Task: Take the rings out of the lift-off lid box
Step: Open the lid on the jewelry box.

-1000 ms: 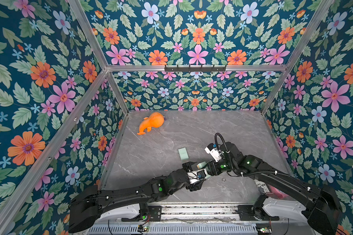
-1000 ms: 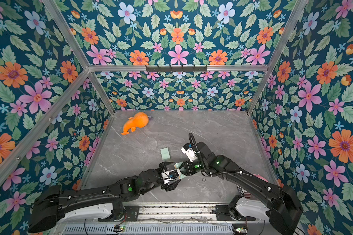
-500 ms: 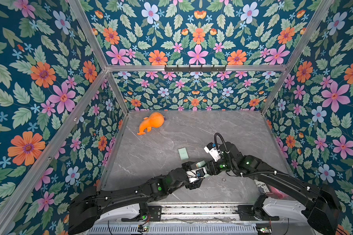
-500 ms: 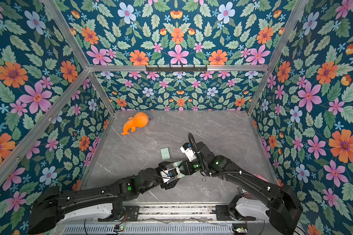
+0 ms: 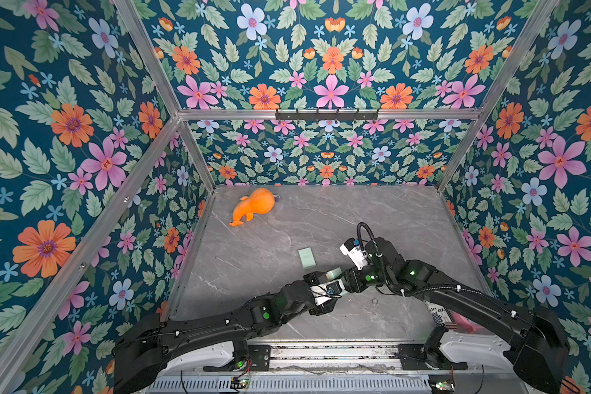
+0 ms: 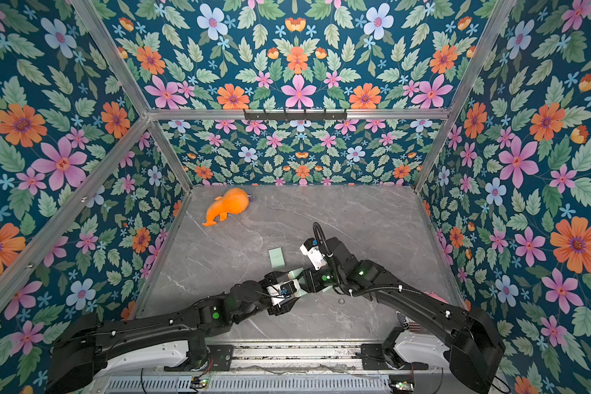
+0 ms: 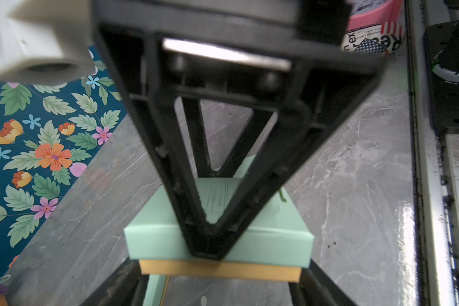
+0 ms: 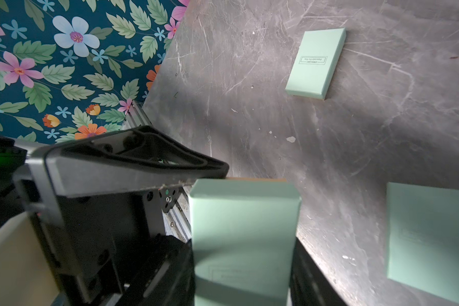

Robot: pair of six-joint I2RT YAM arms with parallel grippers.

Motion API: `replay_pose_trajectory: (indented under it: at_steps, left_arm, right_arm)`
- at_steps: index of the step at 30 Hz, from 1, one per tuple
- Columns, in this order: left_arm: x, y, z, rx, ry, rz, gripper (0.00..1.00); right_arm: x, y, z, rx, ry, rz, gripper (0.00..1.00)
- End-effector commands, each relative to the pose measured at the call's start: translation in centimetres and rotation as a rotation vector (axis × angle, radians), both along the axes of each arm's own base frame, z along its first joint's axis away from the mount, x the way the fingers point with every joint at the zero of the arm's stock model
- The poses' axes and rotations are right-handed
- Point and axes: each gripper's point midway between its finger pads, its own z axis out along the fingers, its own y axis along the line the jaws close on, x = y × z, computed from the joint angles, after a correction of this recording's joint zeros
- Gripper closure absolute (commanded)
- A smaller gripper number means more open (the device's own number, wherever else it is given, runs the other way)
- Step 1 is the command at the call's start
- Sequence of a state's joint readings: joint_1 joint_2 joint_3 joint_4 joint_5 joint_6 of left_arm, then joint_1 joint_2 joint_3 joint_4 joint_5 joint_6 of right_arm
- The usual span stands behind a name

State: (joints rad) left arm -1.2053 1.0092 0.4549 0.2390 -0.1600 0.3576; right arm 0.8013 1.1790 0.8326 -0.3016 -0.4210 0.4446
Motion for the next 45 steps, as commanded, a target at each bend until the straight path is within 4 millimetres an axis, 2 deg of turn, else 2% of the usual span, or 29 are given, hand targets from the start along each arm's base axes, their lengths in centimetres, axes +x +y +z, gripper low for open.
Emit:
replay_pose_trajectory:
  at_steps: [1, 20, 25, 32, 36, 40, 45]
  left_arm:
    - [0.6, -0.1, 1.1, -0.041, -0.028, 0.024, 0.25]
    - [0.9, 0.5, -1.4, 0.067, -0.026, 0.039, 0.51]
    - [0.9, 0.6, -1.7, 0.078, -0.026, 0.041, 0.51]
    - [1.0, 0.7, -2.3, 0.077, -0.002, 0.057, 0.5]
    - [1.2, 0.3, -1.3, -0.002, 0.055, 0.1, 0.48]
    - [2.2, 0.2, 0.2, -0.11, 0.112, 0.2, 0.47]
    - [2.7, 1.0, -0.3, -0.273, 0.22, 0.334, 0.46]
  right_arm:
    - [-0.5, 0.3, 0.5, 0.017, 0.014, 0.026, 0.6]
    - [-0.1, -0.5, 2.9, 0.035, -0.043, -0.013, 0.6]
    - [0.0, -1.3, 3.3, 0.03, -0.052, -0.026, 0.59]
    - [0.2, -3.4, 4.0, 0.011, -0.08, -0.072, 0.59]
    - [0.8, -5.4, 3.0, -0.046, -0.093, -0.144, 0.59]
    - [1.8, -8.0, 0.8, -0.098, -0.07, -0.267, 0.58]
    - [3.1, -11.8, -2.1, -0.16, -0.003, -0.448, 0.58]
